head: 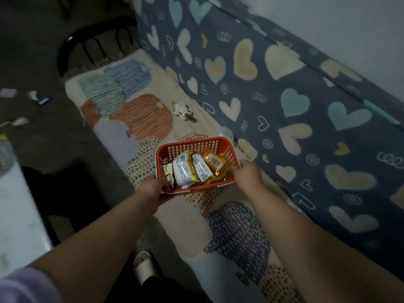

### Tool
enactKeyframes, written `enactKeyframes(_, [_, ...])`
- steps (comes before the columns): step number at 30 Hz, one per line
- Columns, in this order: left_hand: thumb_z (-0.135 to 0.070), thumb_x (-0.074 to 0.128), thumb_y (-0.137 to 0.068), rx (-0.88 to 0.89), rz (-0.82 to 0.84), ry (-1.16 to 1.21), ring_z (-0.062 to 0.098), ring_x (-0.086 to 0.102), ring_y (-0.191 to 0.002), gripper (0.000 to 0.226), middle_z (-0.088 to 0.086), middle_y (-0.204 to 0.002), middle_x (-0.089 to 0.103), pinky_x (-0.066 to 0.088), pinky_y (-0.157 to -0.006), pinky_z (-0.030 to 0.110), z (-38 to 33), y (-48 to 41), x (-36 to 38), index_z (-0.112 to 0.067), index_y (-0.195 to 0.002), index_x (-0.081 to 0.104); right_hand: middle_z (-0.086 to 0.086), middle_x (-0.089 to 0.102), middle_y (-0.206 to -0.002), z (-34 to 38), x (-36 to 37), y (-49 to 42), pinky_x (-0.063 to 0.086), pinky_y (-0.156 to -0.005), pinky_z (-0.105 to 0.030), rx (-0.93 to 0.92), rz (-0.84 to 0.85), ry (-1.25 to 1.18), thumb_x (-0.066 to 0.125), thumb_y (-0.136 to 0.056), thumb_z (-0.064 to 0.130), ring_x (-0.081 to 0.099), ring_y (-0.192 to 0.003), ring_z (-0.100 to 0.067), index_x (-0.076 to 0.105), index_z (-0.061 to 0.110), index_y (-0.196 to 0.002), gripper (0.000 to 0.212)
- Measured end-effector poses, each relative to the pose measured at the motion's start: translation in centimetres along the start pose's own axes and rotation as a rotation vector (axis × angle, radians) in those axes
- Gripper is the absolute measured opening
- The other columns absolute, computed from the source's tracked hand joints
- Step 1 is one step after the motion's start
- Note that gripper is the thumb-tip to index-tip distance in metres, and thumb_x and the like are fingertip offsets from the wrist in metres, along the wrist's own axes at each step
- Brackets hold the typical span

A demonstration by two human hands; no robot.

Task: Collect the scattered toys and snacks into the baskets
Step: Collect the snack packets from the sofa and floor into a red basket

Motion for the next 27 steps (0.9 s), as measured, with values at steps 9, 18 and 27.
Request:
enactKeyframes(9, [0.005, 0.044, -0.086, -0.016, -0.003, 0.037, 0.028, 0.062, -0.079, 0.024, 0.022, -0.108, 0.058, 0.059, -0.049, 0.037, -7.4, -1.8, -9.6, -0.002, -0.108, 0.052, -0.007, 0.064, -0.09, 12.2, 4.3, 0.9, 0.053, -0.08, -0.034, -0.02, 0.108, -0.026, 0.042, -0.092, 0.015, 0.062, -0.084, -0.026, 0.059, 0.016, -0.091, 0.017])
enactKeyframes(18, [0.009, 0.049, -0.086, 0.086, 0.039, 0.092, 0.025, 0.059, -0.067, 0.019, 0.018, -0.082, 0.059, 0.055, -0.044, 0.029, -17.3, 0.3, -18.9, -0.005, -0.098, 0.051, -0.013, 0.066, -0.099, 28.5, 4.9, 2.1, 0.055, -0.077, -0.038, -0.187, 0.168, 0.033, 0.05, -0.093, 0.021, 0.064, -0.087, -0.028, 0.06, 0.009, -0.104, 0.02])
enactKeyframes(27, [0.008, 0.055, -0.082, 0.254, -0.109, 0.194, 0.024, 0.063, -0.074, 0.018, 0.015, -0.084, 0.063, 0.054, -0.078, 0.041, -30.2, 0.6, -34.5, -0.007, -0.091, 0.055, -0.009, 0.065, -0.087, 52.2, 10.5, 3.2, 0.057, -0.078, -0.045, -0.458, 0.272, 0.041, 0.055, -0.091, 0.022, 0.065, -0.08, -0.029, 0.055, 0.02, -0.078, 0.013])
Point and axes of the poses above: each hand's wrist, its own y-axis away from the middle knuckle, its own x-axis out of the palm, z = x × y, the point moved 10 cm from there along -y, towards the middle knuckle
